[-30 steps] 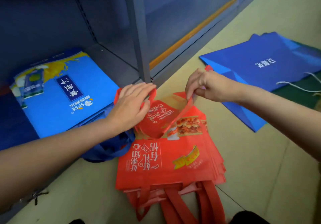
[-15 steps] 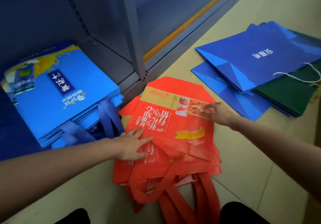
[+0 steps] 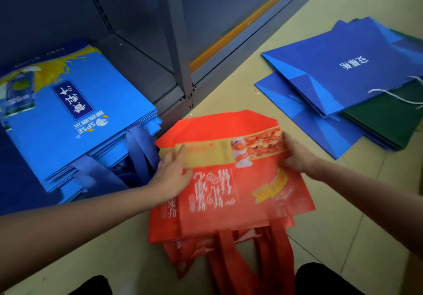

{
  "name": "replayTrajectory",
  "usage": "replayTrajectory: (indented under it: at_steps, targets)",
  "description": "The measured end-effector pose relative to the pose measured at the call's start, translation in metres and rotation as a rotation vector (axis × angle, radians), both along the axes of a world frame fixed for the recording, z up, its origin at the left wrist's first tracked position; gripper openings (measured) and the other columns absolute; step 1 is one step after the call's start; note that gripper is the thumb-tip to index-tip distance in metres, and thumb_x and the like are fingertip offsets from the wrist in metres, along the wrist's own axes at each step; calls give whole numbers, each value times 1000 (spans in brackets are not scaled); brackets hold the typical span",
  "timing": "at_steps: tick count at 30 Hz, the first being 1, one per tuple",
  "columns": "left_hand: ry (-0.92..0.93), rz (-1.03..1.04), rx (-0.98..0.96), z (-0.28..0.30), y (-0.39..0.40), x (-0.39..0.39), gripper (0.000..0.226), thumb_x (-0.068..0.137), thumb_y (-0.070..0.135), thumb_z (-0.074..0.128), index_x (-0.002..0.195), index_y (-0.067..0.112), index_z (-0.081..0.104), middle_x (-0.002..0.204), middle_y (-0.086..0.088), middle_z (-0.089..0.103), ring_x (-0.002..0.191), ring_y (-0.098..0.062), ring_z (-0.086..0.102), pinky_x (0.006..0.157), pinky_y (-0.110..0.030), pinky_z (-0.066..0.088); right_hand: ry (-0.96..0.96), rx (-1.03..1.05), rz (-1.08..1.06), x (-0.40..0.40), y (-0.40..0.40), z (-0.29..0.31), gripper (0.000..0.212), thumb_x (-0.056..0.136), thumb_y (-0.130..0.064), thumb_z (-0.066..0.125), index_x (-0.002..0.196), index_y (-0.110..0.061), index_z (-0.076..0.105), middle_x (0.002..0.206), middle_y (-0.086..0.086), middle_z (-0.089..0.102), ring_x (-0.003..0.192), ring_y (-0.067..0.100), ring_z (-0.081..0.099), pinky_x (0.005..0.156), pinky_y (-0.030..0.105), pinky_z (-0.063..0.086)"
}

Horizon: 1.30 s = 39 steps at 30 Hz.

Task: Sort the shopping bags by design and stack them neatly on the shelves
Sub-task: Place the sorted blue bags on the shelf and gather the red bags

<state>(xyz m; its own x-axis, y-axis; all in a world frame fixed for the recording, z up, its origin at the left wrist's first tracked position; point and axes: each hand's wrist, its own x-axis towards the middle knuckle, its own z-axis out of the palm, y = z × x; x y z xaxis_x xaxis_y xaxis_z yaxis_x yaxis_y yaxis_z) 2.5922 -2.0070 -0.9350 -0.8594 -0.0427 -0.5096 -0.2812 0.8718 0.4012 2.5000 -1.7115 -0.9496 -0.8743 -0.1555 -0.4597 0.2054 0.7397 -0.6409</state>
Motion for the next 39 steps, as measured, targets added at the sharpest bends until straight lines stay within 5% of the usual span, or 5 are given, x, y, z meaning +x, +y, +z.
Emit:
replayTrajectory:
  at_steps: [5,10,19,26,39]
  targets:
    - [-244,146,-81,-10,6,13,83,95,31,48,150,21,-13,153,-22,-16,142,-43,-9,115,-46,7,-76,205,-19,18,-34,-28,103,74,-28,78,151,-19,10,142,19,28,130,36,32,103,37,33]
    - [-249,213,-69,-19,-4,3,90,91,31,57,150,25,-12,153,-16,-25,140,-49,0,115,-48,13,-172,265,33,6,-38,-19,119,69,-51,76,151,-24,-6,152,15,16,139,37,13,112,42,19]
    - [-218,184,-70,-34,-4,12,103,86,49,59,148,27,-20,149,-16,-34,140,-49,3,114,-50,17,-136,-161,-76,5,-36,-28,110,69,-25,83,150,-35,8,143,10,34,128,28,41,110,41,33]
    - [-193,170,-52,-36,8,12,112,81,56,61,146,23,-24,145,-20,-39,140,-45,-13,115,-48,7,-262,-379,-162,-7,-29,-26,101,72,-2,77,149,-31,18,124,4,57,105,21,59,89,35,49]
    - [-105,196,-62,-35,15,5,102,82,55,61,149,29,-11,153,-12,-23,139,-46,5,112,-50,21,-68,-189,-100,-14,-17,-18,106,66,0,80,149,-27,20,133,9,52,120,28,52,104,45,40]
